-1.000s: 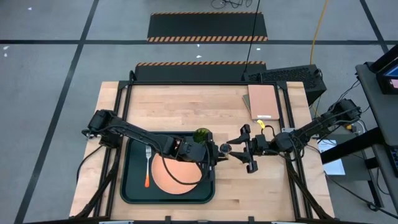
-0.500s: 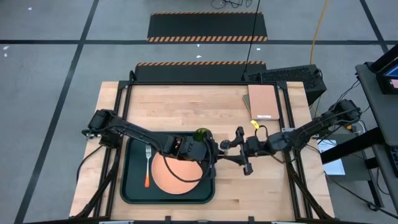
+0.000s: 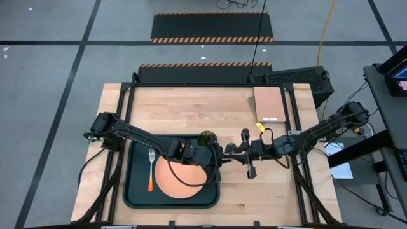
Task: Pick and place plate/cup/fork/spoon on tray
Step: Put the light orange spoon on the black serving tray beside the orange fork
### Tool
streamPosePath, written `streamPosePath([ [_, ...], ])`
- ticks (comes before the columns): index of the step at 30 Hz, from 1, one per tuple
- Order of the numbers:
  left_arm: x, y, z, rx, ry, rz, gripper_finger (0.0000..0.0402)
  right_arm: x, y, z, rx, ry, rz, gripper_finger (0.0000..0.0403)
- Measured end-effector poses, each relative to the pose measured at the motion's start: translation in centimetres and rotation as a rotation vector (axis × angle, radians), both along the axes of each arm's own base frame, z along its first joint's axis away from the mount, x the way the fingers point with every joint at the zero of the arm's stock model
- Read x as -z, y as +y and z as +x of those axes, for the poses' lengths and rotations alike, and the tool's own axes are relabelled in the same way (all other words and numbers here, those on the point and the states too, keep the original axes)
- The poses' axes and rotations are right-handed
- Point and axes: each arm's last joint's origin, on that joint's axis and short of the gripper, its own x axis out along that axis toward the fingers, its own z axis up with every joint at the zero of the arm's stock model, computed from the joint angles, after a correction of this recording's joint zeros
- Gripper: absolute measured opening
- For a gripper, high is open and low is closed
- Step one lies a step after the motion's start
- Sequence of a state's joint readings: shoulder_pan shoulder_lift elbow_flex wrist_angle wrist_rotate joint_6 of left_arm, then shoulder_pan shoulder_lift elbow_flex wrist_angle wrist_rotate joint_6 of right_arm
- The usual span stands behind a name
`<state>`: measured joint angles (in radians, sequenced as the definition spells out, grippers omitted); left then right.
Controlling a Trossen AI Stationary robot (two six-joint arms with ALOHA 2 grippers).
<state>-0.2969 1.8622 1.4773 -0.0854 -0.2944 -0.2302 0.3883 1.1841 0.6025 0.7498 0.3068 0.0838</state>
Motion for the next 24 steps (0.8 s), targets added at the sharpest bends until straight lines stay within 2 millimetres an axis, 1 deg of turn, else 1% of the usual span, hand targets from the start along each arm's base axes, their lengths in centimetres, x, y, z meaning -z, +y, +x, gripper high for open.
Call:
streamPosePath([
  [2,0.0,-0.2,0.0,-0.007,-0.005,-0.021,0.0057,-0.1,0.0,-0.1,-0.004,-0.006,-0.014,0.0023],
  [4,-0.1,-0.5,-0.1,-0.004,-0.011,-0.032,0.0085,-0.3,0.0,-0.3,-0.029,-0.016,-0.032,0.0022],
  [8,-0.3,-1.5,-0.5,0.028,-0.013,-0.039,0.0144,-1.1,0.2,-0.8,-0.169,-0.07,-0.095,0.0012],
  [12,-1.0,-2.4,-1.1,0.06,-0.03,-0.037,0.0184,-1.0,0.5,-1.5,-0.325,-0.132,-0.186,0.0014],
  [15,-1.1,-3.2,-1.4,0.092,-0.034,-0.01,0.02,-0.7,0.6,-1.6,-0.426,-0.195,-0.248,0.0014],
  [20,-1.2,-3.6,-1.2,0.14,-0.091,-0.038,0.0208,0.0,0.7,-0.9,-0.593,-0.261,-0.318,0.0014],
  [24,0.0,-3.8,-0.4,0.241,-0.146,-0.08,0.0209,0.8,0.4,0.1,-0.675,-0.314,-0.331,0.0014],
])
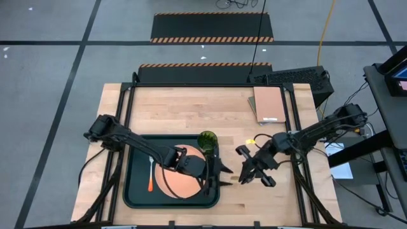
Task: Pick and place plate/cup/fork/spoon on tray
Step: Put the light orange spoon on the black serving tray beside the orange fork
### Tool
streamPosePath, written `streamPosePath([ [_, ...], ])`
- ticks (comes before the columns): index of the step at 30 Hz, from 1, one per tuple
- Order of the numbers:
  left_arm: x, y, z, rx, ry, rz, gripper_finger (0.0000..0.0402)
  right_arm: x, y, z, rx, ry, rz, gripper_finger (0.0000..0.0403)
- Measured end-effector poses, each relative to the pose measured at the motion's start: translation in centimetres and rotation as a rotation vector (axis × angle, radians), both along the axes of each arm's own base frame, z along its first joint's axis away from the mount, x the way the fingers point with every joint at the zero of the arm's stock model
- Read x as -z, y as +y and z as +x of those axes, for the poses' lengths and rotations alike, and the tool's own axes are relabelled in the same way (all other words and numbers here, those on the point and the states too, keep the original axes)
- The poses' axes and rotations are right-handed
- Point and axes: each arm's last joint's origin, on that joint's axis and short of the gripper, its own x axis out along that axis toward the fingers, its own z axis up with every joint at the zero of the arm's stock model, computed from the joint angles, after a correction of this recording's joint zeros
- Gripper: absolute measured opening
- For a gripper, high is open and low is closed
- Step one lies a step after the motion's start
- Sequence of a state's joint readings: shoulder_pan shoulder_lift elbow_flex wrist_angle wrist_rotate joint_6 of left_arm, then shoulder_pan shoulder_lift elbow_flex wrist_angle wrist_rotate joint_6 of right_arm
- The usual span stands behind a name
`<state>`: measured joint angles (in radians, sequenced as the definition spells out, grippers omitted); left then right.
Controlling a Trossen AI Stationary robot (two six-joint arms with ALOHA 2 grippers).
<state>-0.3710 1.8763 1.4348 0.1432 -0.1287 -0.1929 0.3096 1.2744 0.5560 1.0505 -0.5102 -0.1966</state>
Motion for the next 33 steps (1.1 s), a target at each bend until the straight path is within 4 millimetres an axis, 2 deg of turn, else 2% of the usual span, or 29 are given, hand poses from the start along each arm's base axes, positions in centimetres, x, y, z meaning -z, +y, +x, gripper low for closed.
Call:
streamPosePath([
  [6,1.9,0.7,0.8,0.021,0.018,-0.009,0.021,1.0,-0.3,1.7,-0.111,-0.009,0.007,0.0014],
  [15,4.1,0.8,2.2,0.151,0.005,-0.059,0.021,1.6,-0.5,3.9,-0.135,0.037,0.008,0.0014],
  [24,4.4,0.8,2.3,0.217,-0.004,-0.018,0.0204,1.5,-0.7,3.9,-0.172,0.08,0.042,0.0014],
  [28,4.4,1.2,2.4,0.23,-0.01,-0.004,0.0164,1.5,-0.7,3.9,-0.175,0.092,0.05,0.0016],
  [33,4.4,1.6,2.5,0.276,-0.007,-0.011,0.0083,1.5,-0.7,4.0,-0.176,0.107,0.058,0.0017],
])
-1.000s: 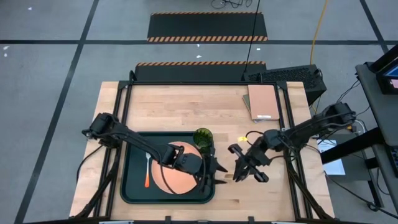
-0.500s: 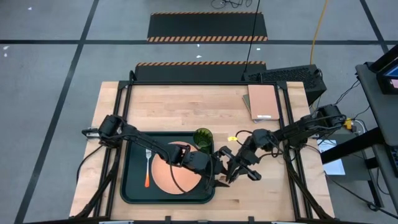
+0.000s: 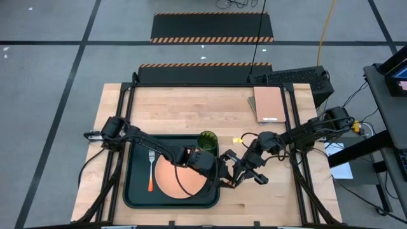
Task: Pick and place plate/cup/fork/spoon on tray
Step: Put the light orange spoon on the black serving tray beside the orange fork
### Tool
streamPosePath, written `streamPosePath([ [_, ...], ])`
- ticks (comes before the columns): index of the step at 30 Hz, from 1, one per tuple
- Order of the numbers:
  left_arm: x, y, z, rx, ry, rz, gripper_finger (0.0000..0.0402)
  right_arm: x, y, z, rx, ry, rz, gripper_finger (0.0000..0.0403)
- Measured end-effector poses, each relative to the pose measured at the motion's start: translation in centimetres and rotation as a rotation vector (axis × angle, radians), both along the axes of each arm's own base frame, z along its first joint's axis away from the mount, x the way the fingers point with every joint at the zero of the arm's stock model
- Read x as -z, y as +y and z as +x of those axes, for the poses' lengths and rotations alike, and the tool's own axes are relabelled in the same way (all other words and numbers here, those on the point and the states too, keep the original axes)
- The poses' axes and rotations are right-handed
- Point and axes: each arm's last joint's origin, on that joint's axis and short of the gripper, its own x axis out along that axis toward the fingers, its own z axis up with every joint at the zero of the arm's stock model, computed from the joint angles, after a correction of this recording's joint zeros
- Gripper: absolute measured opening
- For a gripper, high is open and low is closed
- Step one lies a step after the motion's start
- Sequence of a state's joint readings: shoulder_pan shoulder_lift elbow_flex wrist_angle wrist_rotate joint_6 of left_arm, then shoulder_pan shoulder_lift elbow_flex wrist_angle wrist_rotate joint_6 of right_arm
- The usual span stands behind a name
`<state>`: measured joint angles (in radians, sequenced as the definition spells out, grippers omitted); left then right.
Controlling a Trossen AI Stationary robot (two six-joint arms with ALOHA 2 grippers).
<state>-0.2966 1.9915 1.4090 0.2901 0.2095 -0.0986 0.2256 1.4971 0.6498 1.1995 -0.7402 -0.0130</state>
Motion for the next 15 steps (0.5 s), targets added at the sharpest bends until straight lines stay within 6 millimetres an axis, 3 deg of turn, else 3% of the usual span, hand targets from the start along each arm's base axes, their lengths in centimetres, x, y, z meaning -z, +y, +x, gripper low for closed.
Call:
streamPosePath([
  [8,-0.2,0.3,-0.1,0.021,0.023,-0.013,0.0069,0.0,-0.1,0.0,-0.003,0.042,0.027,0.0019],
  [15,-2.0,-0.2,-1.8,-0.045,0.081,0.025,0.0069,-0.4,-0.2,-0.2,-0.007,0.093,0.048,0.0043],
])
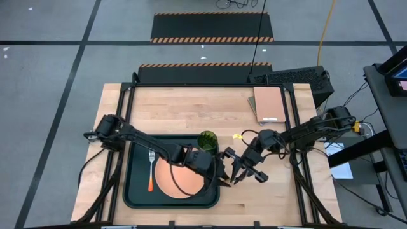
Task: Pick and place plate/cup/fork/spoon on tray
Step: Put the light orange spoon on the black serving tray beside the orange fork
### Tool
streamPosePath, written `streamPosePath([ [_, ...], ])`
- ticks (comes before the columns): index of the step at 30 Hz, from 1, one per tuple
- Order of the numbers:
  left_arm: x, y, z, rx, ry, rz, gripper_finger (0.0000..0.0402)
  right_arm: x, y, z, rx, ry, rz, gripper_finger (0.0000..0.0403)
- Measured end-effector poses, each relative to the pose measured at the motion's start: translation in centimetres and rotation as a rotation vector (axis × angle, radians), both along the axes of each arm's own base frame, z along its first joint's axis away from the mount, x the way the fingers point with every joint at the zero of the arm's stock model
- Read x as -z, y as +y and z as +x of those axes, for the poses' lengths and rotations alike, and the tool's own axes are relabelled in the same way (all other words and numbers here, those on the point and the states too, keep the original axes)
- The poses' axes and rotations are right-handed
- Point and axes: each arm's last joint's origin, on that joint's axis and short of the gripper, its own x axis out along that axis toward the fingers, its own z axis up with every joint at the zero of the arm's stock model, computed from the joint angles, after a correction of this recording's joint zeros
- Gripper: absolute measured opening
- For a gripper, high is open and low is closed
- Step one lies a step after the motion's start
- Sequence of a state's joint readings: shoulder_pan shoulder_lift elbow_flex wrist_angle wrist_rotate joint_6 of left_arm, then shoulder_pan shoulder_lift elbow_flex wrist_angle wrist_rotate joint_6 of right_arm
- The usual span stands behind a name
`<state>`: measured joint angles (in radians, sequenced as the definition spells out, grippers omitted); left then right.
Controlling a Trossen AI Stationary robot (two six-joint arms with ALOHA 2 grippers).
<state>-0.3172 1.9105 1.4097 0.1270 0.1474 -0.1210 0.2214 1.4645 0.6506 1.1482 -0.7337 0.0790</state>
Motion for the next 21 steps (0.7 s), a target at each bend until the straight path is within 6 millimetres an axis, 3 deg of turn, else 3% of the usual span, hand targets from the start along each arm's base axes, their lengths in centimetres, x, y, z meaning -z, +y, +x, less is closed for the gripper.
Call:
streamPosePath([
  [12,-2.9,-2.0,-3.9,-0.174,0.088,0.08,0.0069,-0.9,-0.7,-1.6,0.248,0.184,-0.076,0.0158],
  [21,-4.6,-4.0,-7.0,-0.321,0.114,0.075,0.0069,-1.4,-0.8,-3.4,0.528,0.276,-0.161,0.018],
])
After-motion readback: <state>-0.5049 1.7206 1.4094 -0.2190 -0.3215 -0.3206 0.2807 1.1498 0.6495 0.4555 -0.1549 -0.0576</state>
